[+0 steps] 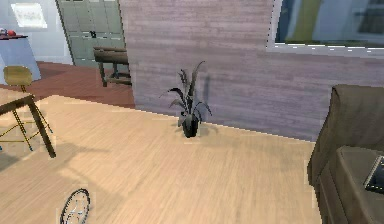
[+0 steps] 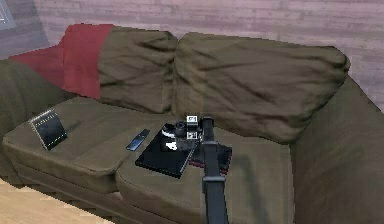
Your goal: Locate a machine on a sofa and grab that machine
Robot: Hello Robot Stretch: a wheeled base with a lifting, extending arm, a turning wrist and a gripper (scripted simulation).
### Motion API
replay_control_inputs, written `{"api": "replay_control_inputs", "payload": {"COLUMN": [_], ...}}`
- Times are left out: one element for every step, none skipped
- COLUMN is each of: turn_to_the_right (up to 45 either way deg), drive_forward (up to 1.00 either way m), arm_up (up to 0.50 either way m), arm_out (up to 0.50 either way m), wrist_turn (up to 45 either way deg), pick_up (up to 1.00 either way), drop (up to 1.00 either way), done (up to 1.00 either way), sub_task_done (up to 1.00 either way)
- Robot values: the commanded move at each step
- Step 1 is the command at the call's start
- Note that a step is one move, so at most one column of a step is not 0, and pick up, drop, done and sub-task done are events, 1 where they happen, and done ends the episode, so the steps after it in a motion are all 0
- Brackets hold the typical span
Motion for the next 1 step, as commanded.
{"api": "replay_control_inputs", "payload": {"turn_to_the_right": [0.0], "drive_forward": [0.0], "arm_up": [-0.3], "arm_out": [0.0], "wrist_turn": [0.0], "pick_up": [0.0], "drop": [0.0], "done": [0.0], "sub_task_done": [0.0]}}
